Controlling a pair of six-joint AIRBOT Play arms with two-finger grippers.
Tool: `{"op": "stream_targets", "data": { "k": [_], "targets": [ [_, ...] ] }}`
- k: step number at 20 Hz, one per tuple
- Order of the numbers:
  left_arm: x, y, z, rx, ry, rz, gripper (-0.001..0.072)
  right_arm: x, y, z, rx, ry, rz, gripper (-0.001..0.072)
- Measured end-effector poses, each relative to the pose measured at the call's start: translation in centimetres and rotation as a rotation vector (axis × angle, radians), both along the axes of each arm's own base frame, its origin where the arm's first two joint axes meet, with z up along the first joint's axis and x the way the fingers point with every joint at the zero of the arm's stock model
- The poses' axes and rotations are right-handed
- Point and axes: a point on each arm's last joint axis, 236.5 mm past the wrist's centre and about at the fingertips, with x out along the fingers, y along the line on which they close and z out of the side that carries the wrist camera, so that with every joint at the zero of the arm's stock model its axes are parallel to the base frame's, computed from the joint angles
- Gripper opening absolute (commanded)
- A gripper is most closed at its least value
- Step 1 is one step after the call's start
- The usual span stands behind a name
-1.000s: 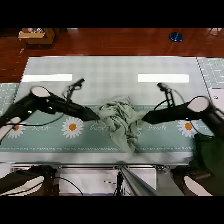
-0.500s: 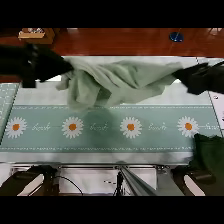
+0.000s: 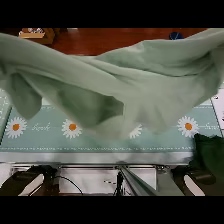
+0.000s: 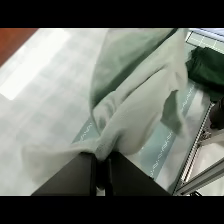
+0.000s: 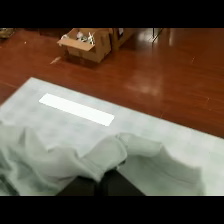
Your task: Fold the shirts.
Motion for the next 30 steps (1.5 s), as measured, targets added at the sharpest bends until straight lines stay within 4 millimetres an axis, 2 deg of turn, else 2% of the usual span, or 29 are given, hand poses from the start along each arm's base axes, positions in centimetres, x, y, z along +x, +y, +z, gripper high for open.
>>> {"op": "stream_targets", "data": {
  "k": [4, 5, 7, 9, 11, 14, 16, 20, 24, 27, 29, 30],
  "targets": [
    [-2.0, 0.3, 1.8, -0.013, -0.048, 0.028, 0.0024, -2.8, -0.3, 3.9, 0.061, -0.061, -0.017, 0.0032],
    [-2.2, 0.4, 2.1, -0.024, -0.046, 0.04, 0.0024, -3.2, -0.3, 4.2, 0.075, -0.061, -0.021, 0.0032],
    [-2.6, 0.4, 2.2, -0.041, -0.025, 0.056, 0.0024, -3.7, -0.4, 3.4, 0.07, -0.007, -0.022, 0.0032],
    [-2.5, 0.6, 1.2, -0.036, 0.035, 0.07, 0.0023, -3.3, -0.9, 0.4, 0.009, 0.122, -0.04, 0.0032],
    [-1.6, 0.9, -0.8, -0.021, 0.125, 0.094, 0.0023, -2.0, -2.0, -2.9, -0.066, 0.252, -0.074, 0.0032],
    [0.6, 1.7, -5.4, 0.026, 0.289, 0.148, 0.0024, 1.1, -3.1, -8.6, -0.188, 0.464, -0.08, 0.0032],
    [2.6, 3.0, -9.5, 0.08, 0.398, 0.217, 0.0024, 3.8, -3.3, -12.6, -0.247, 0.594, -0.063, 0.0032],
    [8.1, 5.2, -18.2, 0.15, 0.516, 0.362, 0.0024, 10.8, -3.1, -20.5, -0.31, 0.766, -0.035, 0.0032],
    [14.5, 5.8, -25.7, 0.134, 0.545, 0.455, 0.0024, 17.4, -2.5, -28.4, -0.315, 0.865, -0.032, 0.0033],
    [19.2, 5.6, -30.2, 0.093, 0.56, 0.502, 0.0025, 21.0, -2.0, -33.2, -0.295, 0.898, -0.041, 0.0034],
    [21.7, 5.4, -33.1, 0.064, 0.585, 0.532, 0.0026, 22.5, -1.8, -35.4, -0.284, 0.908, -0.052, 0.0035],
    [22.4, 5.2, -34.7, 0.055, 0.613, 0.54, 0.003, 23.2, -1.7, -36.5, -0.276, 0.917, -0.061, 0.0097]
  ]
}}
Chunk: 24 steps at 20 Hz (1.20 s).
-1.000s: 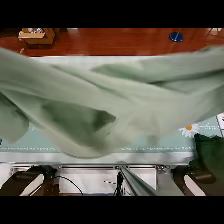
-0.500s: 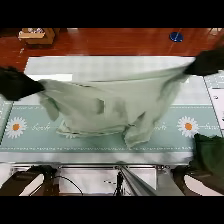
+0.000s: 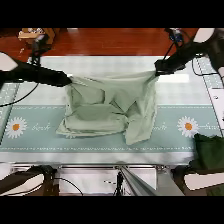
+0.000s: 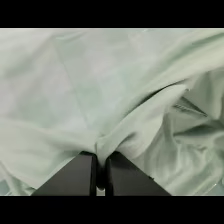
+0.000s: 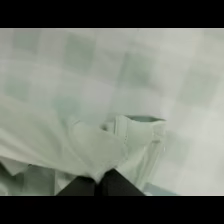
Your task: Fold the shirts.
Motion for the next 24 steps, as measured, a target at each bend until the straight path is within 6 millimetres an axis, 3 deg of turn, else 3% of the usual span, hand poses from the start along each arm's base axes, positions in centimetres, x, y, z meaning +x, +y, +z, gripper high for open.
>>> {"op": "stream_targets", "data": {
  "k": [1, 2, 3, 5, 7, 10, 13, 15, 18, 19, 20, 24],
  "targets": [
    [0.7, -0.1, -1.3, -0.009, 0.014, 0.014, 0.0074, 0.4, 0.0, -0.8, 0.002, 0.007, -0.01, 0.0249],
    [1.1, -0.2, -2.5, -0.017, 0.038, 0.021, 0.0184, 0.8, 0.1, -1.5, 0.004, 0.01, -0.018, 0.0409],
    [1.3, -0.1, -3.3, -0.019, 0.054, 0.026, 0.031, 1.1, 0.0, -1.9, 0.004, 0.012, -0.022, 0.0432],
    [2.0, 0.9, -3.5, -0.012, 0.062, 0.038, 0.0477, 1.4, -0.3, -1.4, 0.0, -0.002, -0.012, 0.0432],
    [1.8, 3.4, -3.0, 0.032, 0.097, 0.029, 0.0487, 0.9, -1.6, -0.1, -0.028, -0.01, 0.016, 0.0432],
    [-0.6, 9.1, -2.8, 0.092, 0.23, 0.075, 0.0486, -0.1, -6.2, 1.5, -0.118, -0.007, -0.02, 0.0432],
    [-4.8, 13.2, -4.0, 0.039, 0.384, 0.182, 0.0484, -2.7, -10.4, 0.2, -0.13, 0.096, -0.095, 0.0432],
    [-8.5, 14.2, -5.8, -0.031, 0.488, 0.225, 0.0485, -5.3, -11.5, -1.9, -0.061, 0.189, -0.136, 0.0433],
    [-13.7, 14.5, -9.0, -0.115, 0.632, 0.277, 0.0492, -9.2, -11.2, -4.8, 0.1, 0.289, -0.166, 0.0484],
    [-15.2, 14.0, -9.6, -0.153, 0.677, 0.279, 0.0588, -10.2, -10.8, -5.5, 0.163, 0.305, -0.179, 0.0483],
    [-16.4, 13.8, -10.4, -0.175, 0.709, 0.285, 0.0678, -11.2, -10.6, -6.0, 0.209, 0.318, -0.193, 0.0484],
    [-19.5, 12.5, -12.2, -0.231, 0.795, 0.29, 0.0687, -14.1, -9.9, -7.5, 0.332, 0.327, -0.243, 0.0484]
  ]
}}
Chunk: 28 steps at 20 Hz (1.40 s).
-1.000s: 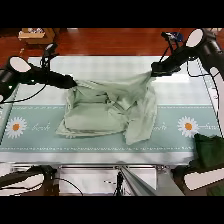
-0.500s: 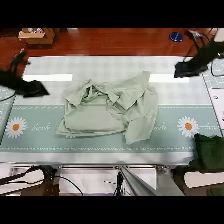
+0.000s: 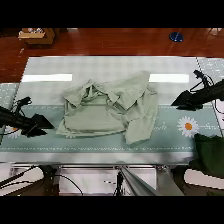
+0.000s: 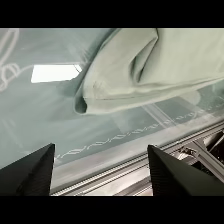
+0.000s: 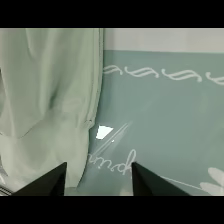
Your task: Fold the shirts.
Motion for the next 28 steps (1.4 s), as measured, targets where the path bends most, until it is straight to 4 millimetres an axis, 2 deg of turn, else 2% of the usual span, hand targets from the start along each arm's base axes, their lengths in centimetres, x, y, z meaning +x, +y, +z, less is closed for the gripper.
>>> {"op": "stream_targets", "data": {
  "k": [4, 8, 12, 13, 16, 19, 23, 26, 28],
  "targets": [
    [-0.5, -0.4, -1.4, 0.004, 0.007, 0.017, 0.0681, -1.0, 0.5, -0.3, 0.037, -0.02, -0.026, 0.0483],
    [0.5, -1.5, -2.7, 0.006, -0.009, 0.014, 0.0665, -0.9, 1.0, 0.3, 0.059, -0.052, -0.046, 0.0483],
    [2.1, -4.0, -3.9, -0.01, -0.031, -0.004, 0.02, -0.6, 1.2, 1.6, 0.057, -0.101, -0.056, 0.0483],
    [2.3, -4.6, -4.2, -0.011, -0.022, -0.006, 0.0028, -0.6, 1.2, 2.1, 0.052, -0.117, -0.057, 0.0483],
    [2.2, -5.8, -4.7, -0.025, 0.005, -0.013, 0.0025, -0.6, 1.1, 3.3, 0.027, -0.162, -0.055, 0.0484],
    [2.0, -5.8, -4.6, -0.042, 0.024, -0.007, 0.0025, -1.2, 0.1, 3.3, -0.033, -0.158, -0.053, 0.0486],
    [1.5, -5.1, -3.4, -0.083, 0.025, 0.002, 0.0025, -3.0, -0.7, 1.3, -0.087, -0.089, -0.055, 0.0488],
    [1.6, -4.4, -2.6, -0.09, -0.002, 0.02, 0.0025, -4.1, 0.5, -0.5, -0.041, -0.051, -0.091, 0.0487],
    [1.5, -4.2, -2.2, -0.098, -0.007, 0.022, 0.0025, -4.1, 1.6, -1.5, 0.009, -0.056, -0.128, 0.0488]
  ]
}}
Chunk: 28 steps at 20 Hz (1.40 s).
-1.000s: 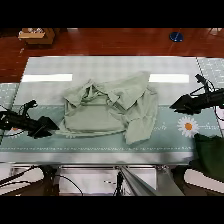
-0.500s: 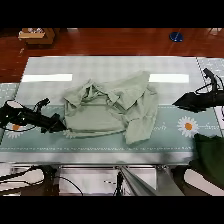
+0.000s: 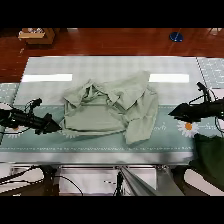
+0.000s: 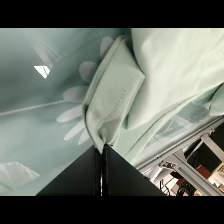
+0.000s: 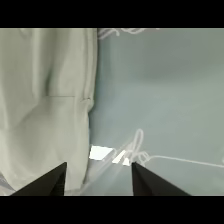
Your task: Fold the shirts.
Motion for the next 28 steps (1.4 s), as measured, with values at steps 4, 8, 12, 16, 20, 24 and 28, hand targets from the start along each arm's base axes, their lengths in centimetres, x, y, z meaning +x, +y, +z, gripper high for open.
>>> {"op": "stream_targets", "data": {
  "k": [4, 8, 12, 16, 20, 24, 28],
  "targets": [
    [-0.2, 0.1, 0.4, -0.01, -0.004, -0.001, 0.0025, 0.5, 1.1, -1.8, 0.052, -0.028, -0.089, 0.0488],
    [-0.3, 0.1, 0.6, -0.015, -0.002, -0.003, 0.0025, 1.1, 2.6, -3.6, 0.08, -0.032, -0.126, 0.0488],
    [-0.3, 0.1, 0.6, -0.017, -0.002, -0.005, 0.0025, 1.9, 5.9, -5.4, 0.111, -0.021, -0.105, 0.0485],
    [-0.2, 0.1, 0.6, -0.017, -0.014, -0.007, 0.0024, 2.9, 8.9, -7.1, 0.127, -0.009, -0.116, 0.0034],
    [1.7, 0.0, 2.5, -0.027, -0.116, -0.007, 0.0023, 4.8, 9.9, -4.8, 0.154, -0.087, -0.075, 0.0034],
    [7.9, 0.7, 10.8, -0.001, -0.442, 0.024, 0.0023, 8.7, 9.2, 6.4, 0.193, -0.363, -0.004, 0.0032],
    [11.9, 0.4, 25.9, 0.064, -0.895, 0.02, 0.0023, 10.1, 6.6, 21.6, 0.117, -0.712, -0.005, 0.0031]
  ]
}}
